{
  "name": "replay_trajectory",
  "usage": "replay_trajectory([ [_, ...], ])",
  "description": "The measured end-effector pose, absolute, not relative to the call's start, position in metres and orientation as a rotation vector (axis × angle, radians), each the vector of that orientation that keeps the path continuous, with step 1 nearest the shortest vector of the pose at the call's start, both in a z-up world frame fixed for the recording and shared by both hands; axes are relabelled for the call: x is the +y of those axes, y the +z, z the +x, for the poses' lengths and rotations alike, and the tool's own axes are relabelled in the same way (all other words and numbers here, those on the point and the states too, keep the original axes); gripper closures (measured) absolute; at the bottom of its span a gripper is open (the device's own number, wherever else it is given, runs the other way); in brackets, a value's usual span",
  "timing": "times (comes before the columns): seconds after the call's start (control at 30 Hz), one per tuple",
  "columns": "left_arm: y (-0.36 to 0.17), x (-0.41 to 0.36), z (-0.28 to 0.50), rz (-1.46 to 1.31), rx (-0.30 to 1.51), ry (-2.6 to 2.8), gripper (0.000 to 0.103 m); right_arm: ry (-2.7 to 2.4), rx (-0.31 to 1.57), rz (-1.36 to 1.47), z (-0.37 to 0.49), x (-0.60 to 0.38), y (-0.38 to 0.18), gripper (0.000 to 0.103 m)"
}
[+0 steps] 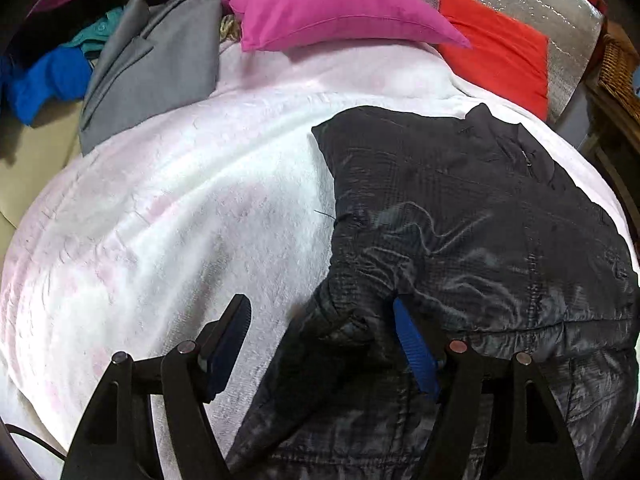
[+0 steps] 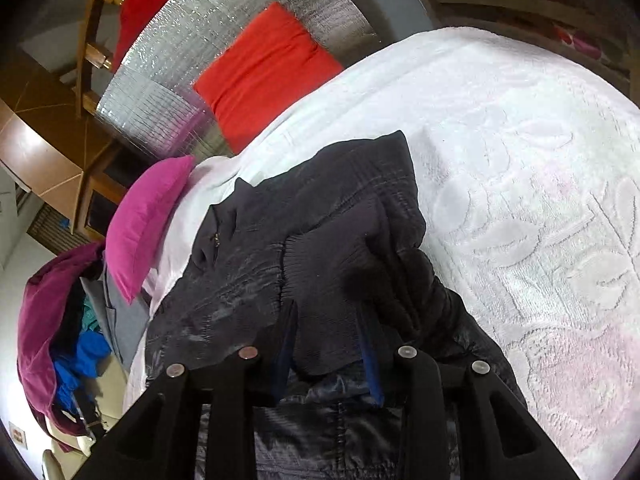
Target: Fold large clothes
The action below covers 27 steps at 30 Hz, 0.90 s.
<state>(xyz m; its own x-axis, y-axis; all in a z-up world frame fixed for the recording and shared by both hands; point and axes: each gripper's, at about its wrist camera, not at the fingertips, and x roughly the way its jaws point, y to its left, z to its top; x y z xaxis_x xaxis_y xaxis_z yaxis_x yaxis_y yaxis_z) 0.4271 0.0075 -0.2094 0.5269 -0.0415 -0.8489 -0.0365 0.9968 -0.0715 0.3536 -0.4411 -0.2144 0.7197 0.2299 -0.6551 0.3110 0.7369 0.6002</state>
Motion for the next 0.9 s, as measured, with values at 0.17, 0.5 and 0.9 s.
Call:
replay_trajectory([
  [0.17, -0.199, 0.001, 0.421, -0.084, 0.977, -0.013, 0.029, -0.054, 0.739, 0.746, 0.346, -0.442, -0.202, 0.069],
  [0.5, -0.213, -0.012, 0.430, -0.023, 1.033, -0.020, 0.029, -0.046, 0.815, 0.767, 0.357, -0.443, -0.220, 0.069],
  [0.9, -0.197, -0.008, 0.398, -0.027, 0.962, -0.004, 0.029, -0.023, 0.689, 0.761, 0.314, -0.455, -0.186, 0.043],
])
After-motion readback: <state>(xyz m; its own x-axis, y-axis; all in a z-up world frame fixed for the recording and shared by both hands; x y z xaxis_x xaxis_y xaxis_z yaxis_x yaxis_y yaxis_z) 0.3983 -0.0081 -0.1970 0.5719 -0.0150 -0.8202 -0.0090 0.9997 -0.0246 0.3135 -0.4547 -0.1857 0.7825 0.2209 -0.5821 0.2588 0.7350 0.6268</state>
